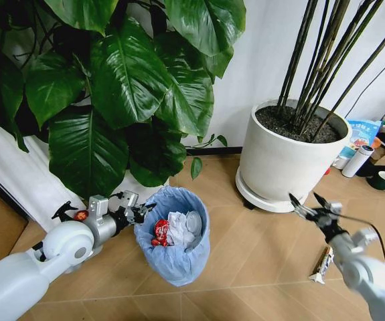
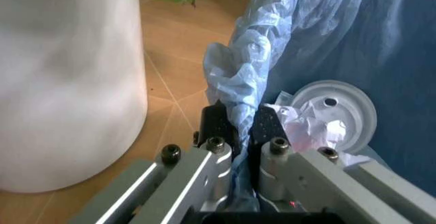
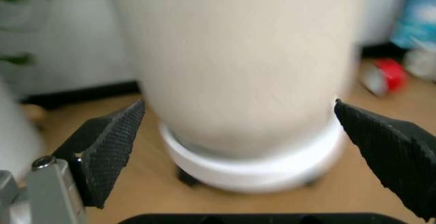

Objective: Pick up the trash bin and place the garbage on the floor into it.

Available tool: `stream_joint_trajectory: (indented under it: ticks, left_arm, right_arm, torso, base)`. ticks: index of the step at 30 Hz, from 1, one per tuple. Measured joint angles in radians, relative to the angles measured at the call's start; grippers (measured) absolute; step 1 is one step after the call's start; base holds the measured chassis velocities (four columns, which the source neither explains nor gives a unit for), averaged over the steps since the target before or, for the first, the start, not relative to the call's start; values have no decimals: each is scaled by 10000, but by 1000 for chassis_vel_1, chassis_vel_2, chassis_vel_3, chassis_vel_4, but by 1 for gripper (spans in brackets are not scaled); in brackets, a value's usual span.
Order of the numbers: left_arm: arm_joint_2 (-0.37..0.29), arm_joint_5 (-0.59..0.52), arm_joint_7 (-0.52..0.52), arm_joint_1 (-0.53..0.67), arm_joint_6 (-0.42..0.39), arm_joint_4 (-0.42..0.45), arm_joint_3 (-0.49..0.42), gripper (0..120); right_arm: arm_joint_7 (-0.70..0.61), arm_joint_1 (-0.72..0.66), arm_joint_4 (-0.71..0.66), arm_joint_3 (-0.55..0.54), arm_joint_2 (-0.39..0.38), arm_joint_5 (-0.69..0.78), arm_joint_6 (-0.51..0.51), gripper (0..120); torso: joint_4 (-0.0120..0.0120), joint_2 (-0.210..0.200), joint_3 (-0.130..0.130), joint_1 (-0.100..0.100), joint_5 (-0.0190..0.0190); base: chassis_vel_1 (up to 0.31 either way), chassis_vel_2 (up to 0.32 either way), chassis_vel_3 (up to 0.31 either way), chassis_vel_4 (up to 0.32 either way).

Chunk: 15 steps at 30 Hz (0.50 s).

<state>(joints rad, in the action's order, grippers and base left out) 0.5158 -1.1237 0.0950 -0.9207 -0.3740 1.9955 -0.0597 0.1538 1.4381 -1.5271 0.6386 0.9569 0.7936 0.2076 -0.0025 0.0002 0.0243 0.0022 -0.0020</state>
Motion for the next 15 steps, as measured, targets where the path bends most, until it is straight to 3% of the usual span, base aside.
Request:
stream_joint_trajectory:
  ticks: [10,15]
  left_arm:
    - [-93,6,72,-175,0,160,68,0]
    - [-174,6,75,-250,0,204,109,0]
  right_arm:
    - [-1185,113,1850,60,1415,-363,-127,100]
    - [-1712,-15,2445,6,1604,-253,-340,100]
  torso:
    - [-1,-1,1,1,0]
    - [-1,-2,2,2,0]
  base:
    - [0,0,0,0]
    - [0,0,0,0]
